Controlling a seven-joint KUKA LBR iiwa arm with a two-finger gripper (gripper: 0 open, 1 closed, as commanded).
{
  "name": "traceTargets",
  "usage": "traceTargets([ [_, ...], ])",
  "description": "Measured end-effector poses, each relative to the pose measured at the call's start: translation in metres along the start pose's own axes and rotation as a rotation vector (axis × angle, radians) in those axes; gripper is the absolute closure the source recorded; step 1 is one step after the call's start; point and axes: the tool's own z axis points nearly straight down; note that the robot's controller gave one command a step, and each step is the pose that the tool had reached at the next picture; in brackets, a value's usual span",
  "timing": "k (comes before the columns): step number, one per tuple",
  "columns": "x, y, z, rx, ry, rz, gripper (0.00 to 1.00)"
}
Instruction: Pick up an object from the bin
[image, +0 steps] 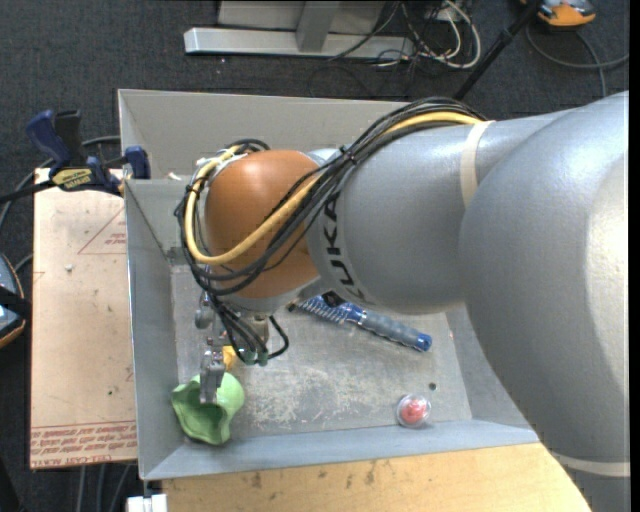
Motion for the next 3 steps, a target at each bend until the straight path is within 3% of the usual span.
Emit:
traceTargets([
  [1,0.005,-0.012,0.02,-0.003,-0.011,-0.035,0.0],
  [2,-0.032,-0.067,0.031,0.002,-0.009,-0.1,0.0],
  [3,-0.021,-0.048,0.09,0.0,-0.011,-0.381,0.0],
])
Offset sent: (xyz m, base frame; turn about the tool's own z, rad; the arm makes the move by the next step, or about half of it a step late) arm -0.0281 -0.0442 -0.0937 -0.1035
